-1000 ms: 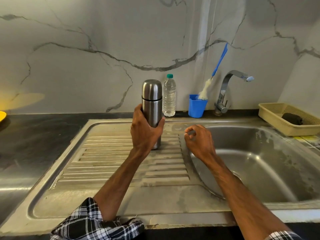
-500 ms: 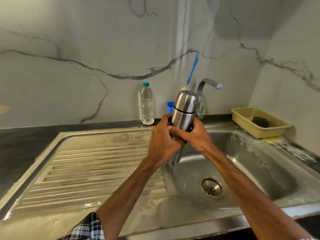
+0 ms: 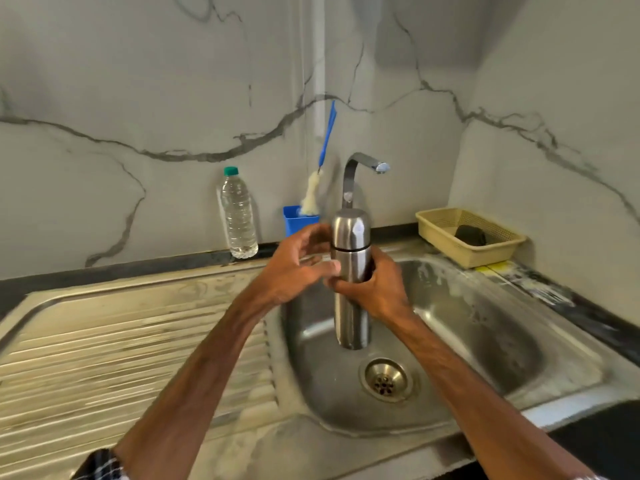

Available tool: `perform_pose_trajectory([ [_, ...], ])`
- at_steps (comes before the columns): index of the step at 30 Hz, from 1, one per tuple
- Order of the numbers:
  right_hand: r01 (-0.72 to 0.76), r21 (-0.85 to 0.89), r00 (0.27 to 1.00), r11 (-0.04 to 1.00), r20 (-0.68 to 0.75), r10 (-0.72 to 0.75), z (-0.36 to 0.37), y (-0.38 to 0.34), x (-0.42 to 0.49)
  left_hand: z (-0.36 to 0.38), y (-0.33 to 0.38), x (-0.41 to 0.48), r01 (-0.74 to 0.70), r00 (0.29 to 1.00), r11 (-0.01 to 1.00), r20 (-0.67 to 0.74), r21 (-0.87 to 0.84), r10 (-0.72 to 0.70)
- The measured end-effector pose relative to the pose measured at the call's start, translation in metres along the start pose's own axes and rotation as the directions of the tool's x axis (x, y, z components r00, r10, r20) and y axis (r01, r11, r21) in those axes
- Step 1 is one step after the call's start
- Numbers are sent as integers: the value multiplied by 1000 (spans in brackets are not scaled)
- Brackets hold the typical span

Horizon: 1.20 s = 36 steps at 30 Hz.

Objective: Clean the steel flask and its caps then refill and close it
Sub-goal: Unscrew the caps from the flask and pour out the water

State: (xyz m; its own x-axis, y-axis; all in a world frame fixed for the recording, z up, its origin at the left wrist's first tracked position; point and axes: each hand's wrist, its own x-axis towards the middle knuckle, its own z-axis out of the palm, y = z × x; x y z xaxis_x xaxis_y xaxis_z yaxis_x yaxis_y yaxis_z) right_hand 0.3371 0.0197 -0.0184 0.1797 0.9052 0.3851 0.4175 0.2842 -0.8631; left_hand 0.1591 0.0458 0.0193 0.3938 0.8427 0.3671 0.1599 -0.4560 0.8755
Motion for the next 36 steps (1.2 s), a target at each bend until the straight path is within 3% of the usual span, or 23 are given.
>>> perform_pose_trajectory([
  [3,30,-45,998,999,51,-28,3,1,-7,-3,7,0,8,999,997,-43,-73,-11],
  [10,14,21,961,1000,274,-19,-1,-10,-13,-17,13,-7,-2,999,997,47,-72,5],
  [15,38,-35,972,999,232,-29,5,-7,-13,-4,6,-8,-86,990,996,-113,-29,82],
  [18,61,-62,989,996,135,-53,11,-3,-14,13,6,-5,-110,966,991,-225,83,126],
  [21,79,-142,996,987,-17,-82,21,-2,-17,37,11,-6,-11,878,975,-465,220,115],
  [24,81,-178,996,981,-34,-88,28,-1,-20,51,17,-12,95,797,960,-598,262,84],
  [28,62,-157,998,986,-14,-65,27,2,-19,42,18,-8,178,867,961,-495,212,-51],
  [31,32,-116,999,993,-14,-34,21,2,-12,22,17,-2,165,963,975,-236,149,-127],
  [33,32,-113,999,993,-14,-34,17,2,-11,13,13,-1,128,988,986,-98,102,-118],
  [36,36,-108,999,994,-15,-38,14,3,-11,11,6,1,69,989,993,-140,95,-55],
])
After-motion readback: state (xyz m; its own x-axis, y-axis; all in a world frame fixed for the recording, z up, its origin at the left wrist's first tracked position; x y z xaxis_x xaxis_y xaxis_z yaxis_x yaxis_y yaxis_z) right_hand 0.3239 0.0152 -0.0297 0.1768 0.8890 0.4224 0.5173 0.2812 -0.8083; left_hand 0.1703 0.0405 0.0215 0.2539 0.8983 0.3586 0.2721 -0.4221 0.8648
